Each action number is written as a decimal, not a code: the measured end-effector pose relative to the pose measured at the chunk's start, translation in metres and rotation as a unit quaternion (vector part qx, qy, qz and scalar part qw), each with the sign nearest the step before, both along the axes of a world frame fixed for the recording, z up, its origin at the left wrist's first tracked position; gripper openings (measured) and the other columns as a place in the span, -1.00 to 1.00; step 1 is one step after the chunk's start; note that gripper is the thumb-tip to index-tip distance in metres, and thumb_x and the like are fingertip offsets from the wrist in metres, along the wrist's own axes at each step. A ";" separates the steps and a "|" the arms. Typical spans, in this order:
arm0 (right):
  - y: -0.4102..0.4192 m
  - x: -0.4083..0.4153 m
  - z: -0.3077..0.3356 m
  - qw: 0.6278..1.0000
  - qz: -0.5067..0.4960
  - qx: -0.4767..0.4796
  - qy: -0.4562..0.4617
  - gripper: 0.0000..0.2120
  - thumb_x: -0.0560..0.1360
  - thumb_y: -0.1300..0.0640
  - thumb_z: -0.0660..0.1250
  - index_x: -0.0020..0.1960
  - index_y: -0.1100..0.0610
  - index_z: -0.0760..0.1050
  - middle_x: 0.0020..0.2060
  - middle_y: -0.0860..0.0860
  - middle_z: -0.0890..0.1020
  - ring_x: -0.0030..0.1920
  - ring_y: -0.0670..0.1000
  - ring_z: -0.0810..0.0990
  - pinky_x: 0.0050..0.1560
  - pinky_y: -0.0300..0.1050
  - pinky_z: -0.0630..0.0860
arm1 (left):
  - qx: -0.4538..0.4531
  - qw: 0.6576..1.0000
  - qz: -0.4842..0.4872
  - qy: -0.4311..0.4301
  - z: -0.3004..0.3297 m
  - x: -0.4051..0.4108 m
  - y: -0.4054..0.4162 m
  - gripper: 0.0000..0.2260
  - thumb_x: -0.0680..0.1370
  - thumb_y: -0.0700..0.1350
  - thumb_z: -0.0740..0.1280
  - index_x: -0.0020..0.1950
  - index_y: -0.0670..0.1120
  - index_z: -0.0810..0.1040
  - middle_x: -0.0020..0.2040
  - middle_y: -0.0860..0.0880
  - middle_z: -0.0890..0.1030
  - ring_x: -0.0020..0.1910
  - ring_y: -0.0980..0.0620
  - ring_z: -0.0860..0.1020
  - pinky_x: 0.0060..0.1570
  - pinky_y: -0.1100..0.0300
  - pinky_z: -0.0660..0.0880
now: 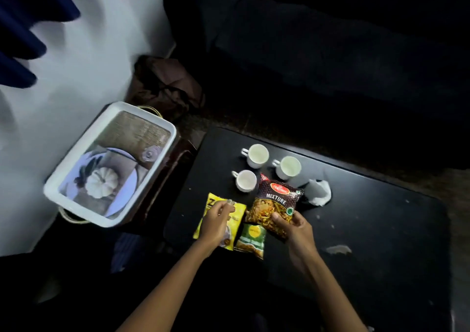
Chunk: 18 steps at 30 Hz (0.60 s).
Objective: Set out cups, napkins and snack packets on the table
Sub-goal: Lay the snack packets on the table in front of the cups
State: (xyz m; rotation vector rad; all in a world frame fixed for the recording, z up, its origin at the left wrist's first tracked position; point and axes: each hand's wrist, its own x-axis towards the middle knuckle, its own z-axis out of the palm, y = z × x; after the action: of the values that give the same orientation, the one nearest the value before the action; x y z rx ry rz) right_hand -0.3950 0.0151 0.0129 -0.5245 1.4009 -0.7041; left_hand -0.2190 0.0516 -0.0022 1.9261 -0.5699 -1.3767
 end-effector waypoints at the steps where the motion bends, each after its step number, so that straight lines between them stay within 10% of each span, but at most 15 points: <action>1: 0.004 -0.017 -0.007 1.000 -0.007 0.011 0.019 -0.78 0.37 0.33 0.43 0.01 0.20 0.57 -0.21 0.03 0.72 -0.22 -0.01 0.68 -0.20 -0.17 0.62 | 0.011 1.000 -0.014 -0.008 -0.008 -0.014 0.005 -0.84 0.61 -0.14 0.20 -0.02 -0.15 0.56 -0.02 -0.15 0.63 0.06 -0.16 0.56 0.16 -0.04 0.46; 18: 0.052 -0.108 -0.127 0.986 0.041 0.115 0.118 -0.63 0.46 0.23 0.40 0.24 0.26 0.44 0.13 0.19 0.61 0.02 0.10 0.61 0.04 0.02 0.56 | 0.035 0.903 -0.274 -0.330 -0.090 -0.116 0.043 -0.72 0.57 -0.02 0.20 0.27 0.04 0.43 0.32 0.02 0.43 0.25 -0.02 0.37 0.21 0.05 0.32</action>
State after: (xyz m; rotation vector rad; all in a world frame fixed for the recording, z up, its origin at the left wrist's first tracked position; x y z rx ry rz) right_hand -0.5033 0.0675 -0.1138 -0.4912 1.6482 -0.4167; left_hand -0.3346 0.0950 -0.0923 2.4001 -1.4971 -1.0143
